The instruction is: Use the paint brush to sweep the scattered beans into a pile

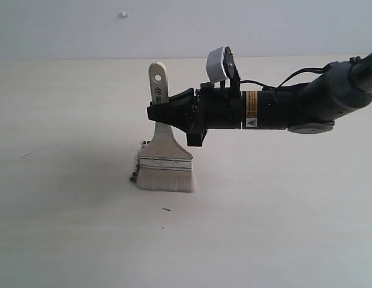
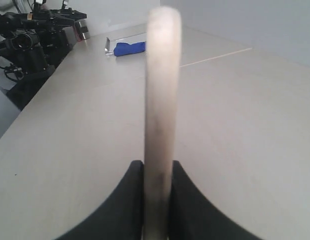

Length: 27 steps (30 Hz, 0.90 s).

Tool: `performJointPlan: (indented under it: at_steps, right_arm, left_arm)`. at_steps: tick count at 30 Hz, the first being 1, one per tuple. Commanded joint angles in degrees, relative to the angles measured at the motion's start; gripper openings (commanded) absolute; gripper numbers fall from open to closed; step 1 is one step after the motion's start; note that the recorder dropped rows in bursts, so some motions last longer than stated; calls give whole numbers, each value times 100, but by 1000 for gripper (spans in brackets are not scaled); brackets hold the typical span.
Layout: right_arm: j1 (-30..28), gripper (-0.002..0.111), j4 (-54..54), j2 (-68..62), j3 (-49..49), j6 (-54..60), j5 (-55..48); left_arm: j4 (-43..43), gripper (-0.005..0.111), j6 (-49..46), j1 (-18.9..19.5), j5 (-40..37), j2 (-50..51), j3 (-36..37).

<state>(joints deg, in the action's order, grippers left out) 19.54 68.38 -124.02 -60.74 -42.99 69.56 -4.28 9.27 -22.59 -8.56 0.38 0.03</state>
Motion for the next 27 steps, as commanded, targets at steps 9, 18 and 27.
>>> performJointPlan:
  at_steps: [9,18,27]
  right_arm:
    - [-38,0,-51,125,-32,-673,41]
    - [-27,0,38,1015,-32,-1447,41]
    - [-19,0,-126,1914,-19,-2337,-2083]
  left_arm:
    - [2,0,15,-35,17,-38,-3]
    - [2,0,15,-35,17,-38,-3]
    - [2,0,15,-35,17,-38,-3]
